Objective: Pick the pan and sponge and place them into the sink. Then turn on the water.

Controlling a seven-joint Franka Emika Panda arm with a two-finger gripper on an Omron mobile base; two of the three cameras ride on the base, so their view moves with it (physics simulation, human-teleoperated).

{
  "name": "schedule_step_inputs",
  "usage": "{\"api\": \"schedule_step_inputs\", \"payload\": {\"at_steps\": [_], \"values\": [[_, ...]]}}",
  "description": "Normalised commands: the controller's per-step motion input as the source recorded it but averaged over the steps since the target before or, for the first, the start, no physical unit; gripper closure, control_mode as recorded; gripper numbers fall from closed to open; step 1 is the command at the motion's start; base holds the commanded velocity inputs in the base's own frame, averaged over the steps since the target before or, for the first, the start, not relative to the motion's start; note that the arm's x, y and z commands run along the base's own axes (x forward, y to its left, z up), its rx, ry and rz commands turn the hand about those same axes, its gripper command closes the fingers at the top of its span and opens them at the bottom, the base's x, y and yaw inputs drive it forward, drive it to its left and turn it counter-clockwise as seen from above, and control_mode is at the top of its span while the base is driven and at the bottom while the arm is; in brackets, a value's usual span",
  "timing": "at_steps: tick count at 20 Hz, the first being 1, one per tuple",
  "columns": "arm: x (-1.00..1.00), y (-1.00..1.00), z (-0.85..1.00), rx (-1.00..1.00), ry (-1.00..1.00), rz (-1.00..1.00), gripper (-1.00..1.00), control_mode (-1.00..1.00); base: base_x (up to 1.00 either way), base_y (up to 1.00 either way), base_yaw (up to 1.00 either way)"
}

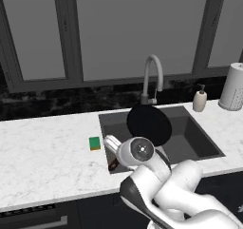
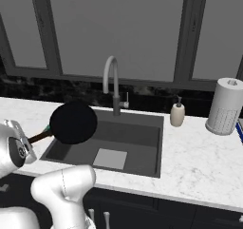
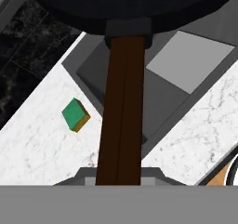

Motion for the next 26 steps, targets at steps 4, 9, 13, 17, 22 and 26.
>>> {"api": "schedule_step_inputs", "payload": {"at_steps": [4, 9, 13, 17, 22, 26], "values": [[0.14, -0.32, 0.0, 0.01, 0.11, 0.0, 1.0, -1.0, 0.0, 0.0, 0.0], [0.33, -0.04, 0.0, 0.0, 0.16, -0.01, 1.0, -1.0, 0.0, 0.0, 0.0], [0.36, 0.0, 0.0, 0.0, 0.07, -0.07, 1.0, -1.0, 0.0, 0.0, 0.0], [0.27, -0.19, -0.05, 0.0, 0.07, -0.18, 1.0, -1.0, 0.0, 0.0, 0.0], [0.39, -0.37, -0.08, 0.0, 0.19, -0.37, 1.0, -1.0, 0.0, 0.0, 0.0], [0.34, -0.38, -0.17, 0.0, 0.2, -0.26, 1.0, -1.0, 0.0, 0.0, 0.0]]}}
